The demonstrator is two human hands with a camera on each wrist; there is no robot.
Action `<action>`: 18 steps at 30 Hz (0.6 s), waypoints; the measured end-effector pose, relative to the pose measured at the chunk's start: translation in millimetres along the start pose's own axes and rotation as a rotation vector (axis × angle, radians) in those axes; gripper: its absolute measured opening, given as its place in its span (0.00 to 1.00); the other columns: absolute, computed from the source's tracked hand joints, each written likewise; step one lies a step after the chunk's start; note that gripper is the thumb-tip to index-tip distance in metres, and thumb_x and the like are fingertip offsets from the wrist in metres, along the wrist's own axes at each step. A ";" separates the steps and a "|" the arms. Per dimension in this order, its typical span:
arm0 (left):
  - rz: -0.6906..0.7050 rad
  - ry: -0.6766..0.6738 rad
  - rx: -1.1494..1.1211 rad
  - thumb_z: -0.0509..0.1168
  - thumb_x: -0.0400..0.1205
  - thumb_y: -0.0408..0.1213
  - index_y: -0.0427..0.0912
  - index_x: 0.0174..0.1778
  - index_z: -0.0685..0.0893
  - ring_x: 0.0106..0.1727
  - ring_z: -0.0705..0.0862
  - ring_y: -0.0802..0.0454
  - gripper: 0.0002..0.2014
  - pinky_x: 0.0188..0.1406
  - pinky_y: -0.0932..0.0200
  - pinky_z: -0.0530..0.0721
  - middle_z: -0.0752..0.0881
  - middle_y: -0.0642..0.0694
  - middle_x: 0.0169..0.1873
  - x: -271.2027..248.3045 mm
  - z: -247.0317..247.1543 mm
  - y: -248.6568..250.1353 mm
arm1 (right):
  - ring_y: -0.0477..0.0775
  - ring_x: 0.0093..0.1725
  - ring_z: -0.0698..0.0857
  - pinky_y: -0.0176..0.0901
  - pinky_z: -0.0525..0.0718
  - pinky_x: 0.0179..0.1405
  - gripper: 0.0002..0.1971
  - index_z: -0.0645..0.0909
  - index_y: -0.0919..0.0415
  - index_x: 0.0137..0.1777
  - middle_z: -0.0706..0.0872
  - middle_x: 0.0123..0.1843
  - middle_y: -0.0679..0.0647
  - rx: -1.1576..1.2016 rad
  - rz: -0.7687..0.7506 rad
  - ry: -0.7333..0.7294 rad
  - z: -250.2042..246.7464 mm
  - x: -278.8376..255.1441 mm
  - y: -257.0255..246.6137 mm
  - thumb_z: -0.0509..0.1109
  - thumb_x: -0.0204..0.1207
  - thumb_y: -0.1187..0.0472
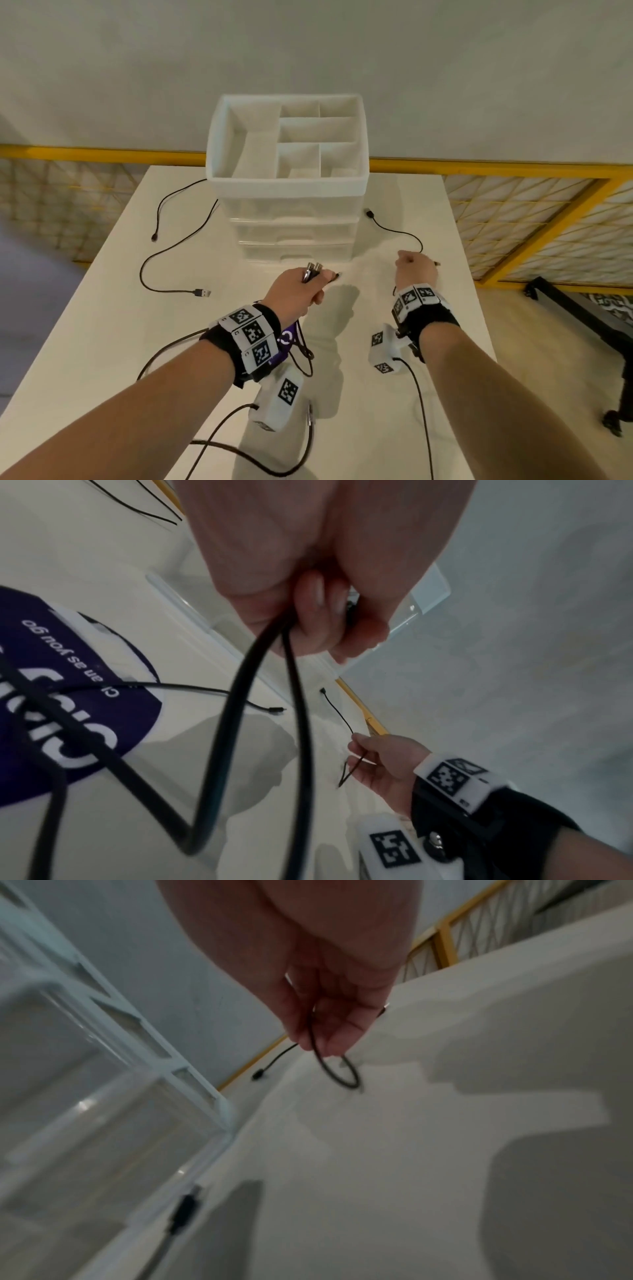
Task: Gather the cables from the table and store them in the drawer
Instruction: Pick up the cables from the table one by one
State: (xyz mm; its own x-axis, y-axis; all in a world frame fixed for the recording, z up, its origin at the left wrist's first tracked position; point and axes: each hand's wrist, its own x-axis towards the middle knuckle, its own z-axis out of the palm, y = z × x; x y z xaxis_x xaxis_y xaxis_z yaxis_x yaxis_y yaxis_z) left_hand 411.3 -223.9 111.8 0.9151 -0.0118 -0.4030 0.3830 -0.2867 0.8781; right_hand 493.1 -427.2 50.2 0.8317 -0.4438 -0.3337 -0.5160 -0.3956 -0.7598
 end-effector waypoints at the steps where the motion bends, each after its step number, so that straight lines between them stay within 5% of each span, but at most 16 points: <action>1: -0.002 -0.019 0.013 0.59 0.83 0.48 0.42 0.51 0.87 0.25 0.71 0.55 0.16 0.25 0.63 0.69 0.80 0.52 0.25 -1.9 3.4 1.5 | 0.60 0.52 0.86 0.49 0.82 0.56 0.15 0.80 0.58 0.63 0.88 0.58 0.64 0.189 -0.020 0.024 -0.1 -9.1 1.8 0.58 0.82 0.66; 4: -0.030 -0.043 -0.026 0.56 0.84 0.50 0.46 0.46 0.84 0.27 0.74 0.56 0.15 0.25 0.65 0.71 0.86 0.52 0.31 -10.2 14.4 8.5 | 0.54 0.31 0.83 0.43 0.83 0.38 0.13 0.71 0.52 0.60 0.88 0.45 0.58 0.632 -0.043 0.024 -7.6 -56.8 -2.0 0.55 0.83 0.70; 10: -0.057 -0.035 -0.060 0.52 0.86 0.50 0.42 0.57 0.82 0.38 0.88 0.66 0.18 0.31 0.60 0.69 0.91 0.51 0.50 -34.4 25.0 26.0 | 0.47 0.34 0.88 0.28 0.84 0.34 0.03 0.78 0.51 0.52 0.90 0.45 0.42 0.331 -0.317 -0.094 -21.6 -159.8 1.8 0.66 0.81 0.59; 12: -0.072 -0.036 -0.165 0.52 0.86 0.49 0.42 0.58 0.81 0.36 0.88 0.68 0.18 0.29 0.62 0.66 0.91 0.50 0.50 -44.7 21.3 29.4 | 0.45 0.37 0.85 0.28 0.81 0.34 0.03 0.79 0.50 0.49 0.89 0.44 0.44 0.307 -0.339 -0.123 -16.7 -183.5 14.4 0.67 0.80 0.60; 15: -0.118 -0.013 -0.439 0.54 0.86 0.46 0.41 0.54 0.80 0.35 0.91 0.57 0.15 0.17 0.68 0.64 0.91 0.47 0.42 -59.1 12.5 30.0 | 0.44 0.43 0.85 0.33 0.80 0.41 0.04 0.80 0.49 0.47 0.88 0.45 0.46 0.307 -0.327 -0.179 -6.9 -214.4 36.6 0.67 0.79 0.61; 18: -0.122 0.043 -0.533 0.55 0.86 0.43 0.40 0.54 0.79 0.25 0.89 0.54 0.11 0.13 0.70 0.71 0.86 0.45 0.36 -75.9 3.0 27.6 | 0.45 0.41 0.83 0.36 0.79 0.40 0.05 0.78 0.52 0.42 0.87 0.43 0.48 0.269 -0.339 -0.222 0.1 -239.7 56.8 0.68 0.78 0.62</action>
State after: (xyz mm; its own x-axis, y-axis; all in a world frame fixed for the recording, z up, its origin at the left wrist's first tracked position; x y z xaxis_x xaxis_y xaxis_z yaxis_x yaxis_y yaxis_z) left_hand 352.0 -233.7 165.8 0.8602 0.0331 -0.5088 0.4871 0.2415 0.8393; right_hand 264.4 -343.3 87.1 0.9826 -0.1316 -0.1309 -0.1610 -0.2534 -0.9539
